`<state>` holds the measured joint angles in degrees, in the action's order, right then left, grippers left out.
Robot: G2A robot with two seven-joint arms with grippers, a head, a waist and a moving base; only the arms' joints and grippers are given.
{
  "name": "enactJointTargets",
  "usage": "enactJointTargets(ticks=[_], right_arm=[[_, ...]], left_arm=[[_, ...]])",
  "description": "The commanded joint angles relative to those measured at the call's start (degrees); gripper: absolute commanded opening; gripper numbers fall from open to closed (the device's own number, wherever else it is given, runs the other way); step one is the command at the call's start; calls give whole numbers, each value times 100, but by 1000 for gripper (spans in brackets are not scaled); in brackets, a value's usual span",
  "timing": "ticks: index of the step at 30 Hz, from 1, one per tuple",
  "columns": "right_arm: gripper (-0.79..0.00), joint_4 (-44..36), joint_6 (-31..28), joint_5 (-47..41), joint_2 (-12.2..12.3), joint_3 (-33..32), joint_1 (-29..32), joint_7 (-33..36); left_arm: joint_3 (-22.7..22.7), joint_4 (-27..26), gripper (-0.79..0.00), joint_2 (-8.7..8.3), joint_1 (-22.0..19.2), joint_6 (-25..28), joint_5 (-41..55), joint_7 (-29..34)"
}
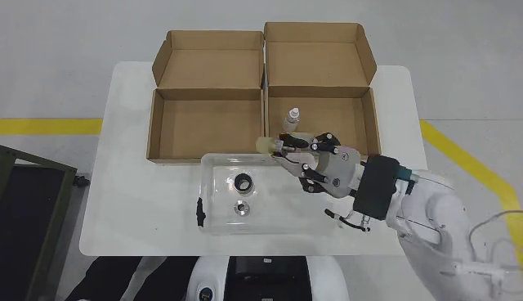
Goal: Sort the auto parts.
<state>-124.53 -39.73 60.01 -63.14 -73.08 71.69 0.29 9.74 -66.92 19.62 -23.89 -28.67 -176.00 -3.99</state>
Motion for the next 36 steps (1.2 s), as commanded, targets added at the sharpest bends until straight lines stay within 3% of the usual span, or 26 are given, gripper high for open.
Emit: enactJointTargets(ticks=[1,24,30,36], right_arm=[[-785,-17,48,-70,-6,-48,-16,-127],[-785,123,-99,-364,-59,-152,-96,-847],[-785,340,-328,-261,-39,-162,-154,-497],[-785,729,-638,-293,-8,-69,-407,278]], left_arm=[[0,0,0,0,0,0,0,0],[0,0,0,0,0,0,0,0],[0,0,0,0,0,0,0,0],[0,0,0,0,0,0,0,0]])
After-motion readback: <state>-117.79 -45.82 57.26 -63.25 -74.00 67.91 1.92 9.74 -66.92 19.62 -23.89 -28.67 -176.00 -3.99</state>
